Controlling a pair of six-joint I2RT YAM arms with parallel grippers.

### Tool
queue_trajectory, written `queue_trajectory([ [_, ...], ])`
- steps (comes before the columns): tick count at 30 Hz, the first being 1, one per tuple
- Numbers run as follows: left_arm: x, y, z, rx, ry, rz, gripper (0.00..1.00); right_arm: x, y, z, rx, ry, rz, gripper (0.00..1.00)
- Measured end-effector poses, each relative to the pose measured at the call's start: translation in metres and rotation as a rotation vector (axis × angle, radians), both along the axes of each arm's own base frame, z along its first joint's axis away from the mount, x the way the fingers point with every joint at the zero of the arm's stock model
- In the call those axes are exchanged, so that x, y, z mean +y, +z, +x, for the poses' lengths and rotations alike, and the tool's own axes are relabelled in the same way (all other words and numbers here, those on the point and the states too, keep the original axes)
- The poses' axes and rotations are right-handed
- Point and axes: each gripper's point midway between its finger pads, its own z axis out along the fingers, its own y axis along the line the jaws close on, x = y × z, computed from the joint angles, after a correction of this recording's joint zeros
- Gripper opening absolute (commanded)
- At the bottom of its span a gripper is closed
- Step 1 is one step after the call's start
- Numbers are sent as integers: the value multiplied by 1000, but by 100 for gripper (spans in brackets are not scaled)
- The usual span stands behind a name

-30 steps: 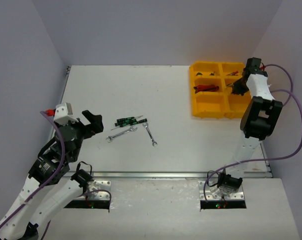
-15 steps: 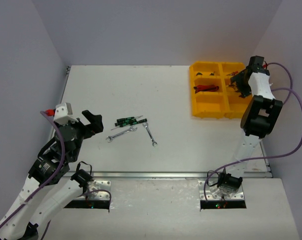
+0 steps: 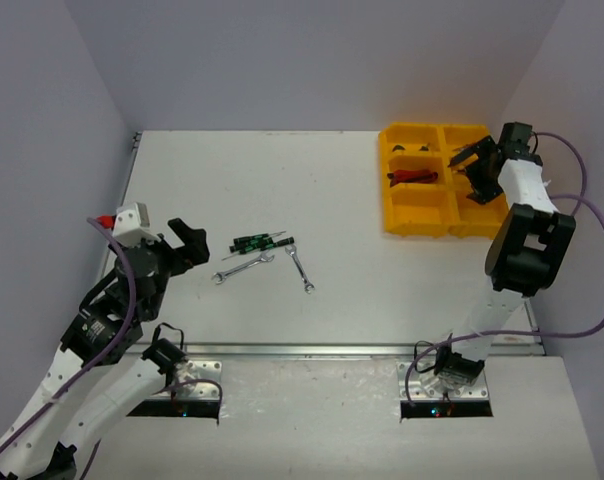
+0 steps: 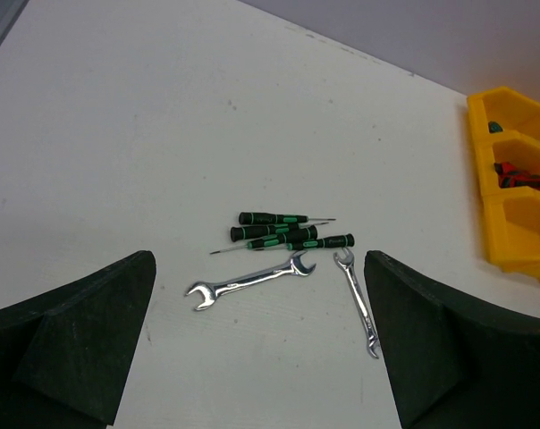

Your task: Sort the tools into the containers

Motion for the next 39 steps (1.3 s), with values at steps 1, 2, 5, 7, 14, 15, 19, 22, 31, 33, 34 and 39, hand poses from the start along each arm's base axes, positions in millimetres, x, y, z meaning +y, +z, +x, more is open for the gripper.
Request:
queue_trajectory([
  [1, -1, -1, 1, 7, 0, 4, 100, 4, 5, -7, -14, 8, 1, 99],
  [2, -1, -3, 2, 13, 1, 8, 100, 7, 11, -12, -32, 16, -2, 99],
  [5, -3, -8, 6, 38, 4, 24, 100, 19, 35, -28, -107, 41, -16, 99],
  [7, -3, -13, 9, 60, 10, 39, 100, 27, 54, -35, -161, 60, -28, 99],
  [14, 10, -39, 26, 175, 89, 94, 100, 90, 91, -54, -286, 252, -71, 99],
  [15, 12, -41, 28, 185, 95, 98, 100, 106, 89, -59, -288, 299, -74, 99],
  [19, 9, -56, 35, 248, 89, 125, 100, 203, 79, -78, -268, 595, -147, 99],
  [22, 8, -66, 38, 287, 89, 143, 100, 280, 67, -104, -255, 869, -179, 99],
  [31, -12, -85, 55, 395, 63, 108, 100, 360, 14, -177, -132, 1263, -283, 97],
  [33, -27, -95, 68, 442, 51, 67, 100, 351, 8, -196, -118, 1270, -281, 97],
  [34, -32, -102, 75, 472, 56, 55, 100, 344, 8, -205, -115, 1264, -279, 97],
  [39, -48, -133, 103, 624, 207, -42, 93, 324, 26, -236, -202, 1228, -249, 97],
])
